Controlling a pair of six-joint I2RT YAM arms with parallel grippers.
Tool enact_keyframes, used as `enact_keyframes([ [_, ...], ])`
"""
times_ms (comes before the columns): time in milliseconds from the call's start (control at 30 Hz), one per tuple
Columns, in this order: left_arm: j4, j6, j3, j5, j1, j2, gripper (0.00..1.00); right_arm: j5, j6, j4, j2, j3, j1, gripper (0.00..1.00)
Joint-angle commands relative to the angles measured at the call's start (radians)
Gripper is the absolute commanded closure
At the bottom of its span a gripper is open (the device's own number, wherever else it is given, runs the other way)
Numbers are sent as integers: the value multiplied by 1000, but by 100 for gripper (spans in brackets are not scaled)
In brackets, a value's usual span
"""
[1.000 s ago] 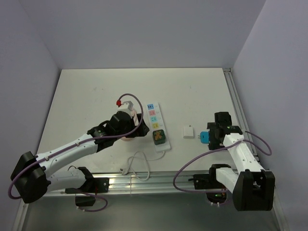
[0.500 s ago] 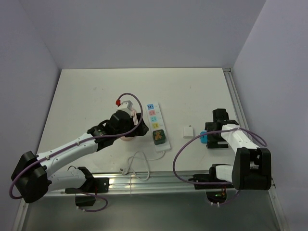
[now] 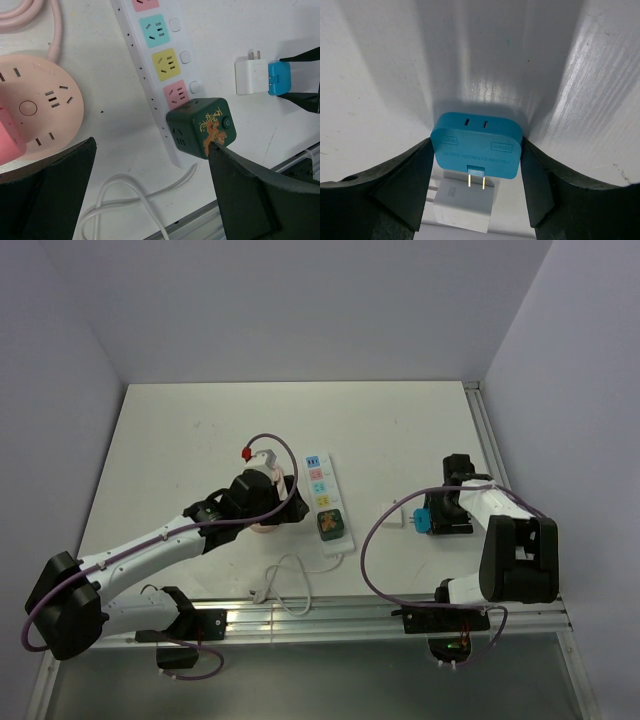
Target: Insert the plug
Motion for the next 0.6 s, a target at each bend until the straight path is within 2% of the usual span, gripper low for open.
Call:
enact_keyframes([
  [0, 24, 4, 5, -14, 4, -10, 0, 13, -6, 23, 75, -51, -8, 37],
  [100, 27, 4, -9, -17, 6, -23, 0, 31, -9, 6, 72, -48, -6, 38],
  [200, 31, 5, -15, -12, 4, -24, 1, 38, -14, 17, 49, -61, -6, 52],
  [233, 31, 5, -14, -9, 4, -21, 0, 28, -29, 21, 41, -59, -6, 84],
  [267, 30, 5, -11, -8, 6, -20, 0, 31, -28, 8, 26, -42, -6, 100],
  [433, 37, 10, 0, 11, 6, -20, 1, 88, -83, -57, -87, 28, -5, 100],
  [567, 117, 37, -38, 84, 6, -58, 2, 105, -127, -59, -225, 54, 15, 100],
])
